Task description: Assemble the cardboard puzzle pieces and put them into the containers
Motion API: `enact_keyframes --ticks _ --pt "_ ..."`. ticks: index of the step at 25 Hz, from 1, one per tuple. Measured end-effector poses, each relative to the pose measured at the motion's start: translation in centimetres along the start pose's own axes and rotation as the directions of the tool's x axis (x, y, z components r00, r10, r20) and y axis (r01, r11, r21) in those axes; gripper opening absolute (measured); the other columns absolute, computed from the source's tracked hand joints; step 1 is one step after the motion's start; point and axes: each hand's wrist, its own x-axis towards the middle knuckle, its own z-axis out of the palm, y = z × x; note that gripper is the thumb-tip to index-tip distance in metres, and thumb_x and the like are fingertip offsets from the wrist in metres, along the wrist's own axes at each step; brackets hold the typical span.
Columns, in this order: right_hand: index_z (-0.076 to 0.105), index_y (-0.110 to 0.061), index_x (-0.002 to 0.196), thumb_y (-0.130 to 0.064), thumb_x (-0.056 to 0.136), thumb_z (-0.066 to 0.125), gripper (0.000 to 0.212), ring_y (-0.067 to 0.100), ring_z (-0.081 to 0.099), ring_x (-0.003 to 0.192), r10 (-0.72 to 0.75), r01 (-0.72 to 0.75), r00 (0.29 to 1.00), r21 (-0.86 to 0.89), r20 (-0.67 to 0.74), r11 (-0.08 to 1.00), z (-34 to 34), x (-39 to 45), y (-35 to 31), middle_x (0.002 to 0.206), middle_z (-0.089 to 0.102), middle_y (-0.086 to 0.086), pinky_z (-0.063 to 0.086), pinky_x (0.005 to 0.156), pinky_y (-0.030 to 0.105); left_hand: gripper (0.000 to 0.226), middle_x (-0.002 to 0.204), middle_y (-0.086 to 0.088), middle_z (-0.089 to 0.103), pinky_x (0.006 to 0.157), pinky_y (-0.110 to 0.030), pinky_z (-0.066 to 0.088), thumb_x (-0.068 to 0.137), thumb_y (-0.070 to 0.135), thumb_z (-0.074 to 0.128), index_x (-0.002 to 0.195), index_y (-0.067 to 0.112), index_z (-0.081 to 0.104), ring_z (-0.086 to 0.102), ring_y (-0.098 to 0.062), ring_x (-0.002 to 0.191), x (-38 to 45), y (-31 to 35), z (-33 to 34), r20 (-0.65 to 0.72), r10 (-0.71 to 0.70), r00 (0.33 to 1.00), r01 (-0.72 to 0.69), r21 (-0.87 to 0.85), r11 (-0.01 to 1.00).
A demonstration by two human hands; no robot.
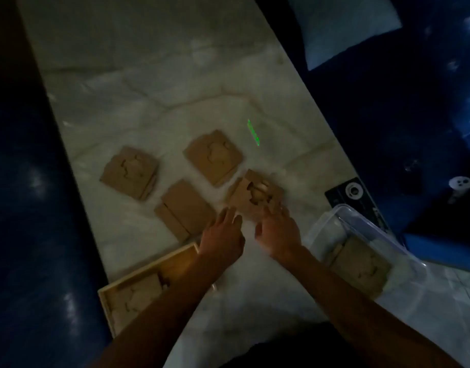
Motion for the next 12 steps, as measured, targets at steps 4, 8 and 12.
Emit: enact_keyframes --ticks 4,8,12 --pt "0.008 -0.004 0.155 -0.037 0.096 0.045 0.077 0.037 0.000 0.151 0.015 -0.014 0.999 0.019 -0.048 1.000 1.9 1.9 0.1 0.163 -0.002 0.023 0.024 0.119 0.049 0.069 0.164 -0.003 0.004 0.119 -0.046 0.018 0.090 0.023 0.051 0.152 0.017 0.021 0.002 -0.025 0.151 3.9 -0.5 -0.7 -0.073 0.055 0.996 -0.053 0.034 0.998" --pt "-0.003 0.000 0.154 -0.039 0.097 0.036 0.080 0.037 -0.009 0.150 0.028 -0.025 0.997 0.047 -0.069 0.999 4.3 2.7 0.0 0.162 -0.009 0.024 0.018 0.120 0.052 0.076 0.165 -0.003 -0.003 0.121 -0.048 0.017 0.091 0.027 0.047 0.156 0.016 0.009 -0.003 -0.025 0.151 6.8 -1.2 -0.7 -0.047 0.122 0.991 -0.115 0.122 0.986" --pt "0.006 0.005 0.153 -0.045 0.090 0.027 0.083 0.040 -0.003 0.150 0.008 -0.006 0.997 0.023 -0.079 1.000 5.0 2.6 0.2 0.161 -0.001 0.029 0.017 0.120 0.052 0.072 0.165 -0.004 -0.001 0.119 -0.048 0.022 0.094 0.040 0.039 0.156 0.014 0.012 0.002 -0.027 0.151 8.7 -1.8 0.2 -0.034 0.142 0.989 -0.133 0.189 0.973"
